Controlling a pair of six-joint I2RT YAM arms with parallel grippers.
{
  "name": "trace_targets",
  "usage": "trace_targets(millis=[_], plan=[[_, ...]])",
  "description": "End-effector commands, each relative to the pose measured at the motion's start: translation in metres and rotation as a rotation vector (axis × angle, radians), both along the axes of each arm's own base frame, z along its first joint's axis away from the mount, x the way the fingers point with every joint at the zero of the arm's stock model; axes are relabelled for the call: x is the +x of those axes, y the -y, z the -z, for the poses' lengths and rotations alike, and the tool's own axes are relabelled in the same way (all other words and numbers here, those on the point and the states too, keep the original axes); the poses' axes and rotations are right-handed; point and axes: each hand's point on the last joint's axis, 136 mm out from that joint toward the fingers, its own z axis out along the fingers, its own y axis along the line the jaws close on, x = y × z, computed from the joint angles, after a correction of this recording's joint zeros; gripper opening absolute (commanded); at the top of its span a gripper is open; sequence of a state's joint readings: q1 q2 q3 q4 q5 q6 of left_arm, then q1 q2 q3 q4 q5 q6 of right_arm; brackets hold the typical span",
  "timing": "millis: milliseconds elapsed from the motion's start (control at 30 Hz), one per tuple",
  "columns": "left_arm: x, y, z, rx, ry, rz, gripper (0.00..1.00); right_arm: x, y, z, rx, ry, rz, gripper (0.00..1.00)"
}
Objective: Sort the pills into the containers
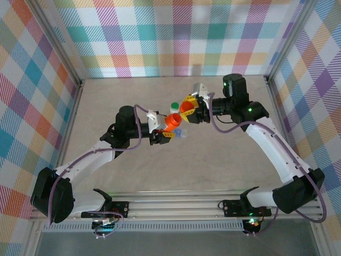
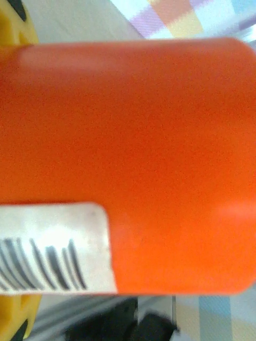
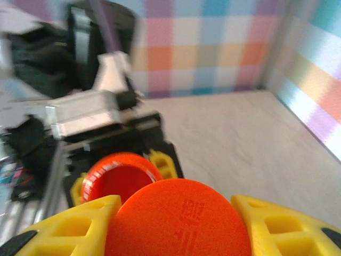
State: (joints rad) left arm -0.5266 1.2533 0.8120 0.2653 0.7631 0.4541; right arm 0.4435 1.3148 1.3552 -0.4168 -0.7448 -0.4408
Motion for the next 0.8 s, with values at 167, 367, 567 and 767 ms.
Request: trace_targets(millis=[167, 367, 567, 767], plan=[[0.029, -0.014, 0.015, 0.002, -0.013, -0.301, 0.13, 0.016, 0.034, -0.002, 0.229, -0.134, 0.384, 0.06], [0.056, -0.043, 0.05, 0.085, -0.092, -0.552, 0.12, 0.023, 0.062, 0.037, 0.218, -0.273, 0.609, 0.0], [0.054, -0.061, 0.091, 0.207, -0.135, -0.623, 0.12, 0.026, 0.069, 0.083, 0.193, -0.306, 0.657, 0.0], [0.049, -0.081, 0.123, 0.422, -0.111, -0.638, 0.12, 0.026, 0.076, 0.115, 0.151, -0.334, 0.708, 0.0]])
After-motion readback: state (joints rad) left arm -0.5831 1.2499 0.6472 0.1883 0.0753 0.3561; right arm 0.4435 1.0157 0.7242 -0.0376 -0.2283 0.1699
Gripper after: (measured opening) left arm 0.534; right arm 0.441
